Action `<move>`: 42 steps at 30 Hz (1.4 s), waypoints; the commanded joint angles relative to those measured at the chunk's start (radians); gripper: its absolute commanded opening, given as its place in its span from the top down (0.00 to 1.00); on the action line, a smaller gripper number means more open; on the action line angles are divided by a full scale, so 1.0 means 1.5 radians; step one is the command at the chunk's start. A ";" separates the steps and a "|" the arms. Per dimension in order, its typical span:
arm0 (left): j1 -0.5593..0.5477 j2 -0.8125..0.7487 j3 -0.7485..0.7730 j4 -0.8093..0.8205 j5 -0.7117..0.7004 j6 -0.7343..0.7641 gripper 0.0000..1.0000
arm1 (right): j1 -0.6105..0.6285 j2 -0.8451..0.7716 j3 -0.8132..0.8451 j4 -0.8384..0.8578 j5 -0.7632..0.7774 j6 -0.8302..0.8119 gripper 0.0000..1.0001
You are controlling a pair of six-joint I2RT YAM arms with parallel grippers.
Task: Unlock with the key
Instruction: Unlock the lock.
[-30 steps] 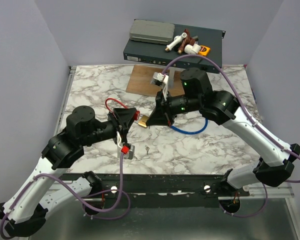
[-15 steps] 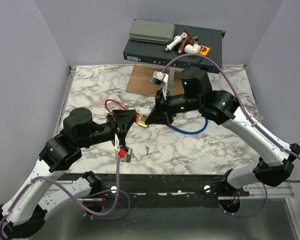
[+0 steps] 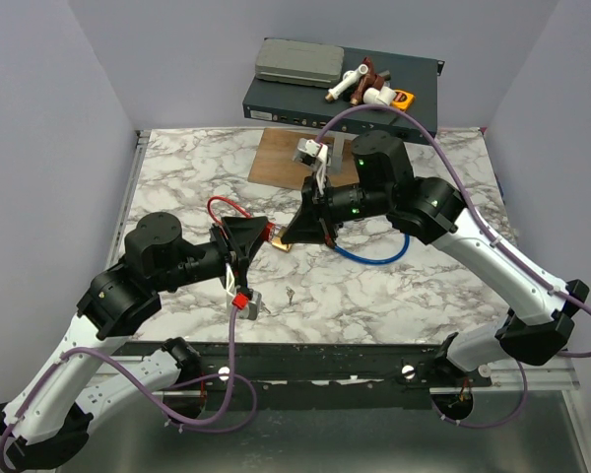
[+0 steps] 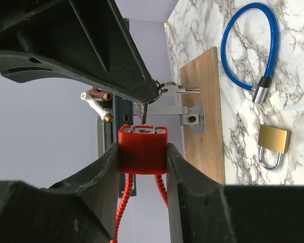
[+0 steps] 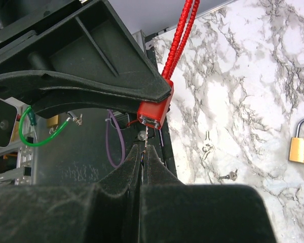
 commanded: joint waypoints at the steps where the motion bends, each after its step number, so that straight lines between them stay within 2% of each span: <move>1: -0.003 -0.007 0.010 0.014 0.022 -0.007 1.00 | 0.005 0.007 0.002 0.022 -0.021 0.009 0.99; 42: -0.011 -0.012 -0.018 0.003 0.005 0.036 1.00 | 0.012 0.039 0.016 0.025 -0.026 0.018 0.99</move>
